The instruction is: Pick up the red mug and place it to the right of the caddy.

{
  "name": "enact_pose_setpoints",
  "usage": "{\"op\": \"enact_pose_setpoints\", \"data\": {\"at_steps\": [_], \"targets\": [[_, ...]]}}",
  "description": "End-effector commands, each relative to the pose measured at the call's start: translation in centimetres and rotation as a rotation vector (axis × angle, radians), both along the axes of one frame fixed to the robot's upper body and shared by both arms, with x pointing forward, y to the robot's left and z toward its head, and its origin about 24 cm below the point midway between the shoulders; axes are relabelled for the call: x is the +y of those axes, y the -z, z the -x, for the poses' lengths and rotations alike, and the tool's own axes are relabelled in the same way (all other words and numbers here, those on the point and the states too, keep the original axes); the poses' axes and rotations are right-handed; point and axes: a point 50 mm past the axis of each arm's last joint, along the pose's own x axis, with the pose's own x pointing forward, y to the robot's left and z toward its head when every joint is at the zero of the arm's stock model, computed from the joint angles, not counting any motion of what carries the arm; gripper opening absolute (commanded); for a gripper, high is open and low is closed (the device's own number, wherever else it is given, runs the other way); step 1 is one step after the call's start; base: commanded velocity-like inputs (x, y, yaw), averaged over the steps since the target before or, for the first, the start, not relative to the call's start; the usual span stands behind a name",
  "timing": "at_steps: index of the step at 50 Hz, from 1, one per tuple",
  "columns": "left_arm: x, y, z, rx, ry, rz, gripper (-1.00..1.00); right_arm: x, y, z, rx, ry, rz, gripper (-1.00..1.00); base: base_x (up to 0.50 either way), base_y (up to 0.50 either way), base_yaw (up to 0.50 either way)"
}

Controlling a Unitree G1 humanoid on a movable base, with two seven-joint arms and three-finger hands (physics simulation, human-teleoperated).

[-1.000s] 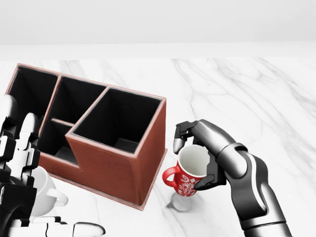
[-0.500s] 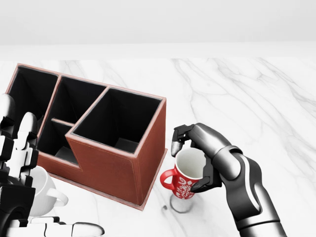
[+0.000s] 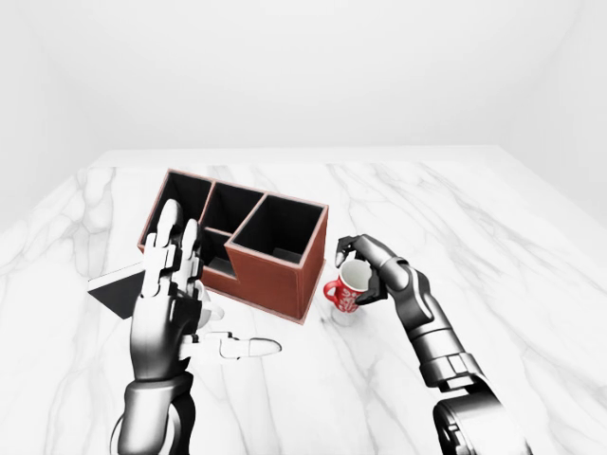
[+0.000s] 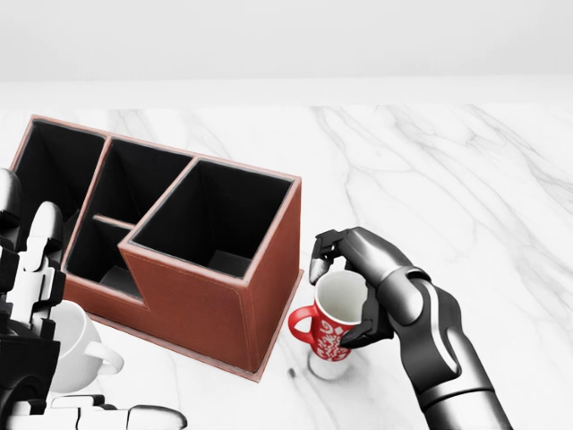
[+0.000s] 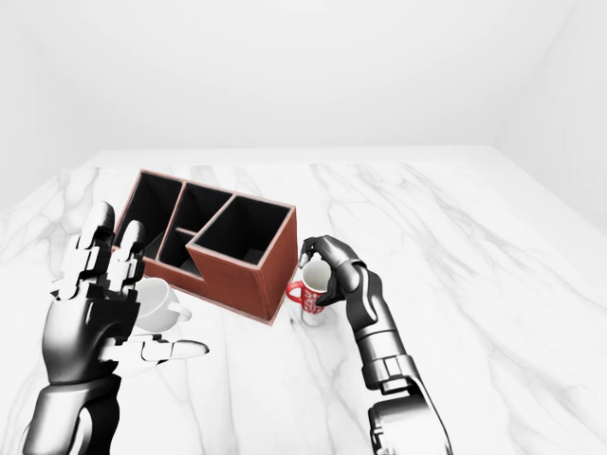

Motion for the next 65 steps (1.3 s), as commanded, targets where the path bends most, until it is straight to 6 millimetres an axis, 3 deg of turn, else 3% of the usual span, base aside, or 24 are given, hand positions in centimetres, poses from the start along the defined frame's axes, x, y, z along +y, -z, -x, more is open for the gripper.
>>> {"op": "enact_pose_setpoints", "data": {"at_steps": [1,34,65], "targets": [[0.0,0.0,0.0,0.000,0.001,0.000,1.00,0.0,0.6,-0.4,0.013,0.023,0.018,-1.00,0.00,0.00,0.00],[0.2,-0.2,0.1,-0.010,-0.003,0.002,1.00,-0.6,1.9,-2.1,0.055,0.134,0.026,-1.00,0.00,0.00,0.00],[0.1,-0.2,0.2,-0.012,-0.001,0.001,1.00,-0.4,5.0,-1.2,0.106,0.179,0.093,-1.00,0.00,0.00,0.00]]}}
